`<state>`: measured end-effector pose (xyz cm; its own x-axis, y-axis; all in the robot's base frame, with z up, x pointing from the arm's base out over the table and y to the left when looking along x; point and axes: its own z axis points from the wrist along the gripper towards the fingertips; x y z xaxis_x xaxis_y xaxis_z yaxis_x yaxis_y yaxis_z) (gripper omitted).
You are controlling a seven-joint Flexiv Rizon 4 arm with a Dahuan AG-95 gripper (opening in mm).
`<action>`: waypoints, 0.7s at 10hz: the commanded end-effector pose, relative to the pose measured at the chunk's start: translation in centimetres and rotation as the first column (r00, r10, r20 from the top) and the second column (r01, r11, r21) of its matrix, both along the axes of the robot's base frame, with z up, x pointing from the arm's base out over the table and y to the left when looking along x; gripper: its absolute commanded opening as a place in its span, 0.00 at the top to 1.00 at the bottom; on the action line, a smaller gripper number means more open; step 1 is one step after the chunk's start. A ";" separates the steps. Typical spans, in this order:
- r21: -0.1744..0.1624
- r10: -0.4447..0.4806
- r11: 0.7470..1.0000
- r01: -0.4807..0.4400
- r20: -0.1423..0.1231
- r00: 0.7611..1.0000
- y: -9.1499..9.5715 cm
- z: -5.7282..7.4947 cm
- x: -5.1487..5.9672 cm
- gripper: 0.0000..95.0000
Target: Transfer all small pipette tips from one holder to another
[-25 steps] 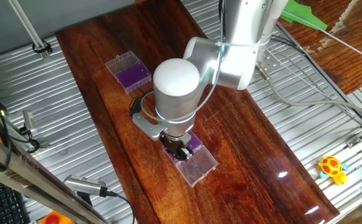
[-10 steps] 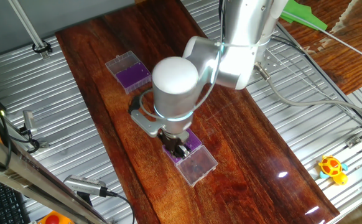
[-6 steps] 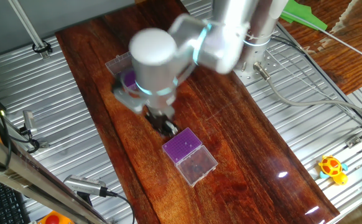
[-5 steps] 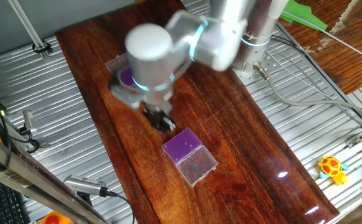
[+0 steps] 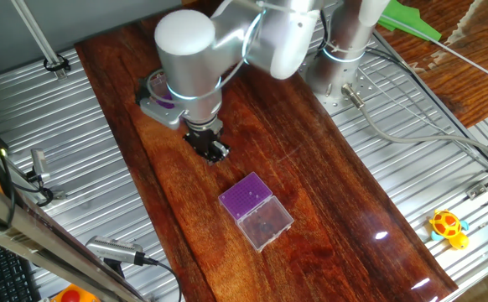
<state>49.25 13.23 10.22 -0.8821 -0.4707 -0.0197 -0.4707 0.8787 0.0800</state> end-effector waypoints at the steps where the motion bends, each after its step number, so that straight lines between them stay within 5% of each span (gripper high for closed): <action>1: -0.007 -0.145 0.989 0.145 0.016 0.989 0.0 0.0 -0.1 1.00; 7: -0.003 -0.274 0.962 0.274 0.036 0.961 0.0 0.0 -0.1 1.00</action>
